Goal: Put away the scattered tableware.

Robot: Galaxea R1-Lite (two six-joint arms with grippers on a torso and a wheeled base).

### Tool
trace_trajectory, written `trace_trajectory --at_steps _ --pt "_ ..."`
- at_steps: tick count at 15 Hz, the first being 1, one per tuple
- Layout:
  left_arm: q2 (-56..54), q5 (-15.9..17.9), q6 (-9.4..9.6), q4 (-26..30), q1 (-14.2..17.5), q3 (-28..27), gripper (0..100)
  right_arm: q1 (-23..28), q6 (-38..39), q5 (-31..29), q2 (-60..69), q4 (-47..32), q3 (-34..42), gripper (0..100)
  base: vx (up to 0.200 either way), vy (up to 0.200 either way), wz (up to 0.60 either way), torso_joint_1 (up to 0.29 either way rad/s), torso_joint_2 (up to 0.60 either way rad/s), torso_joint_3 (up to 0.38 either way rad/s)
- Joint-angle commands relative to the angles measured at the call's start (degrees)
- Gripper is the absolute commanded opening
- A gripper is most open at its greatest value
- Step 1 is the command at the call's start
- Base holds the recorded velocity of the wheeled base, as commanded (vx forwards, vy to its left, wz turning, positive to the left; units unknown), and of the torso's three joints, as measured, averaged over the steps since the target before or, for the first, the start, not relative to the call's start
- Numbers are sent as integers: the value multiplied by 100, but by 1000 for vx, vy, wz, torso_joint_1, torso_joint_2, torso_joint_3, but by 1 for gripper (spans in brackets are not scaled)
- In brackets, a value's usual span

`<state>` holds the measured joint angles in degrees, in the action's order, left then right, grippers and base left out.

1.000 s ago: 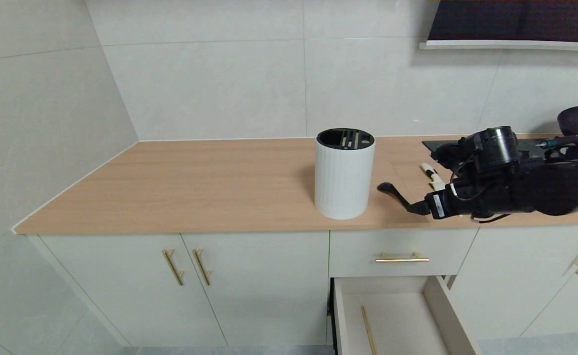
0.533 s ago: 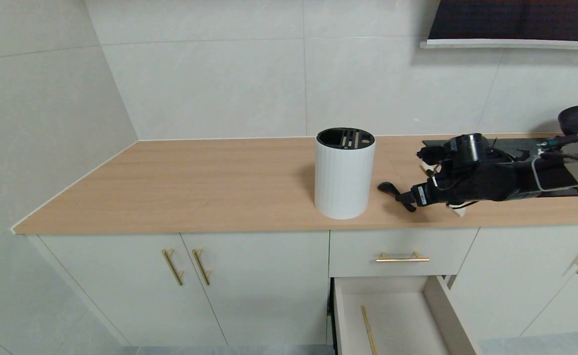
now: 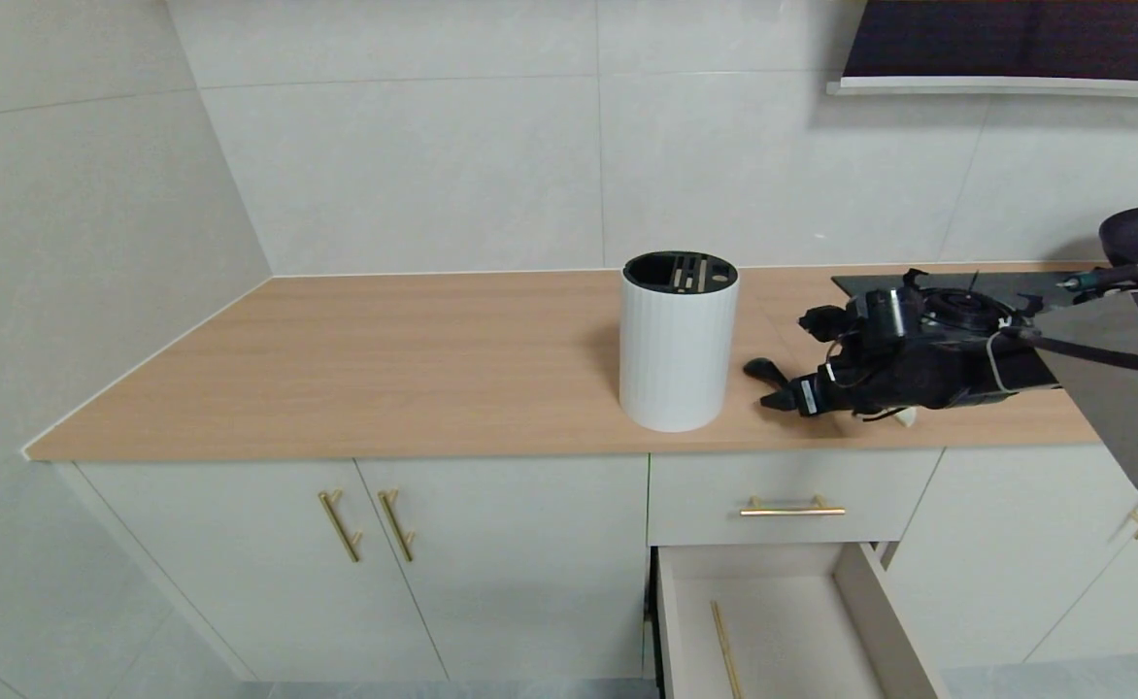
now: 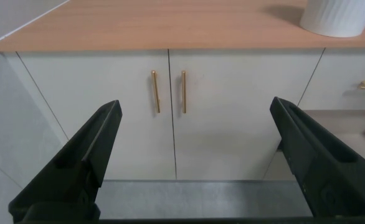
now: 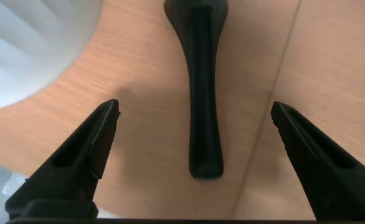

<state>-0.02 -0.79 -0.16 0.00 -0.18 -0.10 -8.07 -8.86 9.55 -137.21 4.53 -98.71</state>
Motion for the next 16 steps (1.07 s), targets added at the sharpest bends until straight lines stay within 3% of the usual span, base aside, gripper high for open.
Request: trace_trajectory --at_steps 1,4,5,13,16 --pt "2 0 -2 0 1 1 100 -2 -1 3 -193 118 -87 100 0 0 0 0 0 0" --pt "2 0 -2 0 1 1 100 -28 -1 3 -298 179 -96 100 0 0 0 0 0 0" --pt "2 0 -2 0 1 1 100 -37 -1 3 -333 179 -131 0 0 0 0 0 0 0" --pt "2 0 -2 0 1 1 100 -46 25 -23 -360 179 -175 0 0 0 0 0 0 0" --pt "2 0 -2 0 1 1 100 -37 754 -199 291 171 229 0 0 0 0 0 0 0"
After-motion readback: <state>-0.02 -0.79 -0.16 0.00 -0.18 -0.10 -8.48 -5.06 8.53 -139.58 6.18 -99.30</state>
